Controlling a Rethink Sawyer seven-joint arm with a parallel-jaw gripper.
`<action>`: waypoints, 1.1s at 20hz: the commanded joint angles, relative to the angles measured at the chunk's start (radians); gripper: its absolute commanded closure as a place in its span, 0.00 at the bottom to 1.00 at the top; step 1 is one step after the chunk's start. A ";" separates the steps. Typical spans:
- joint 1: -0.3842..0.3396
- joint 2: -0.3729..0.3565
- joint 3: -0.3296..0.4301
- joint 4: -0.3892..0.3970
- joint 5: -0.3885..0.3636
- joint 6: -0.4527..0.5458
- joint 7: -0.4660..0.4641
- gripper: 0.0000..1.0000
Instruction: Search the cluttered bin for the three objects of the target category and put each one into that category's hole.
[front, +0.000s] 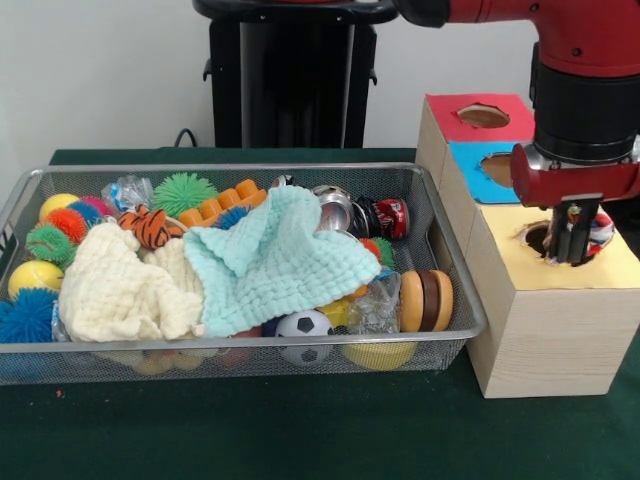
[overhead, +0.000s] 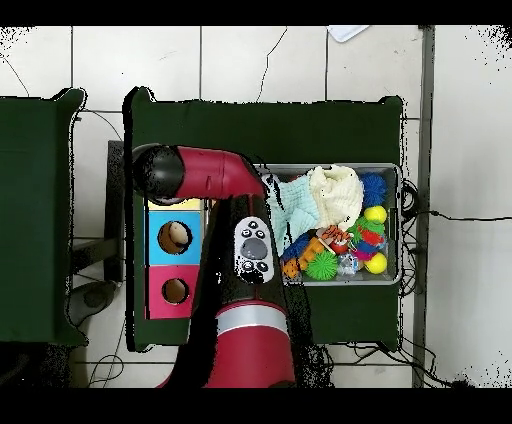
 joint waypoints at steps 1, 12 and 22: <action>0.032 0.119 -0.061 -0.014 -0.125 0.313 0.074 1.00; 0.023 0.116 -0.076 -0.056 -0.184 0.361 0.027 1.00; -0.019 -0.090 -0.008 -0.075 -0.127 0.519 -0.061 1.00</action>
